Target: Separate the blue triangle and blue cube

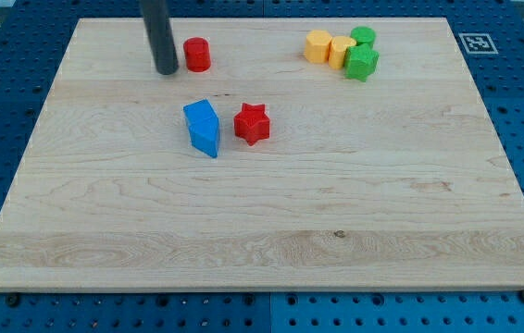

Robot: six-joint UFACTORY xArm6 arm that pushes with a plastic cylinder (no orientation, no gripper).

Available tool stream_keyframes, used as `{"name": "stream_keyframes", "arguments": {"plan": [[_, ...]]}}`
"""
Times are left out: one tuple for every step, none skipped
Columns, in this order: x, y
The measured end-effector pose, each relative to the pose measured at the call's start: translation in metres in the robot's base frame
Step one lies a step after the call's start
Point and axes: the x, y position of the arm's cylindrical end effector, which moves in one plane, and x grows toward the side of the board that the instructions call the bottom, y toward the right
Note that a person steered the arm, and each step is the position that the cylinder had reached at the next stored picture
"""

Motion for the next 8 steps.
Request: {"name": "stream_keyframes", "arguments": {"plan": [[0.022, -0.036], [0.082, -0.034], [0.141, 0.001], [0.15, 0.038], [0.149, 0.062], [0.149, 0.107], [0.148, 0.158], [0.15, 0.167]]}}
